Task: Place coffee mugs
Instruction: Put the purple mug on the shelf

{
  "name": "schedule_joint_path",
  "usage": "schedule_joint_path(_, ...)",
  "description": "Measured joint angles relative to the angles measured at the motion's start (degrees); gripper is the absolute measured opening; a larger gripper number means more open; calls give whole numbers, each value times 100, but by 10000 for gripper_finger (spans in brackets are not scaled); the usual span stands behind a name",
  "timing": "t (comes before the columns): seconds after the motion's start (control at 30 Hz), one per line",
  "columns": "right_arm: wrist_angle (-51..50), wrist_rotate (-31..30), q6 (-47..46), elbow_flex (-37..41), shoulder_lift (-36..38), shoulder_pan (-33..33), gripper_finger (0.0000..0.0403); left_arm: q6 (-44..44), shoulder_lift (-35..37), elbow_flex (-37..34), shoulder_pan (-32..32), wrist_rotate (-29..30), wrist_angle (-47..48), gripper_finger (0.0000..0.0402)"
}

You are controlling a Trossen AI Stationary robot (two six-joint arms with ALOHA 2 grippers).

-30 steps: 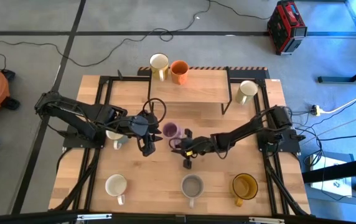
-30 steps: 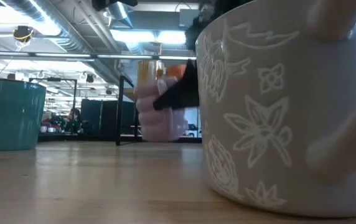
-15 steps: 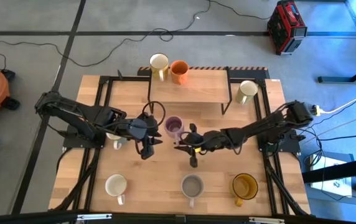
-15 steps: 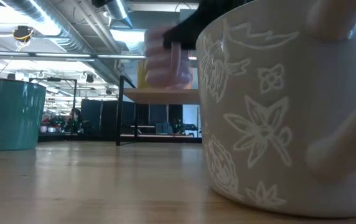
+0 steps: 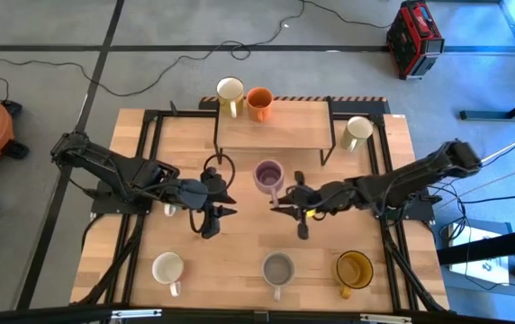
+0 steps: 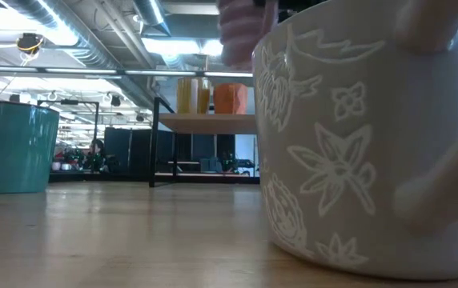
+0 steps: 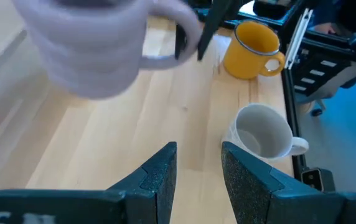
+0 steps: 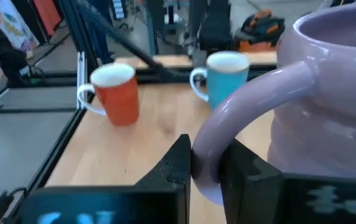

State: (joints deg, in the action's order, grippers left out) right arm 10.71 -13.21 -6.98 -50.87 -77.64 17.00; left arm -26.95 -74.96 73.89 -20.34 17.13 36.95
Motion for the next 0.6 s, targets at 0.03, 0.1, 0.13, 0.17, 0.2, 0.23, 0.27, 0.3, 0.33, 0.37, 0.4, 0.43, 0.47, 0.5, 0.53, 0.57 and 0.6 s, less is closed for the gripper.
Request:
schedule_joint_path(0.03, -60, -21, 29, 0, 126, -8, 32, 44, 0, 0, 0, 20, -15, 121)
schedule_joint_path(0.1, -310, -39, 98, 0, 414, -10, 32, 102, 0, 0, 1, 31, -57, 121)
schedule_joint_path(0.13, -435, -83, 107, 0, 559, -10, 32, 149, 0, 0, 8, 33, -77, 121)
schedule_joint_path(0.17, -585, -93, 120, 0, 702, -10, 32, 201, 2, 0, 16, 37, -70, 121)
schedule_joint_path(0.2, -739, -139, 120, 0, 849, -10, 32, 241, 0, 0, 21, 37, -66, 121)
schedule_joint_path(0.23, -893, -222, 126, 0, 999, -10, 32, 297, 0, 0, 40, 35, -70, 121)
schedule_joint_path(0.27, -1003, -282, 127, 0, 1145, -10, 32, 341, 0, 0, 61, 31, -70, 121)
schedule_joint_path(0.3, -1093, -324, 157, 0, 1281, -37, 32, 375, 3, 0, 88, 30, -70, 121)
schedule_joint_path(0.33, -1178, -335, 197, 0, 1394, -120, 32, 423, 14, 0, 115, 29, -68, 121)
schedule_joint_path(0.37, -1244, -335, 214, -2, 1489, -217, 32, 495, 23, 0, 147, 24, -69, 121)
schedule_joint_path(0.4, -1299, -325, 222, -2, 1561, -320, 32, 577, 26, 0, 174, -1, -74, 121)
schedule_joint_path(0.43, -1332, -288, 239, -2, 1613, -454, 32, 644, 25, 0, 207, -27, -73, 121)
schedule_joint_path(0.47, -1341, -239, 256, -2, 1643, -629, 32, 703, 24, 0, 252, -63, -75, 121)
schedule_joint_path(0.5, -1325, -163, 278, -2, 1652, -814, 32, 780, 24, 0, 296, -106, -79, 121)
schedule_joint_path(0.53, -1320, -38, 293, -2, 1653, -1024, 32, 841, 24, 0, 348, -159, -96, 121)
schedule_joint_path(0.57, -1350, 128, 294, -2, 1652, -1243, 32, 922, 24, 0, 396, -173, -134, 121)
schedule_joint_path(0.6, -1402, 302, 290, -2, 1649, -1473, 32, 980, 24, 0, 440, -171, -173, 121)
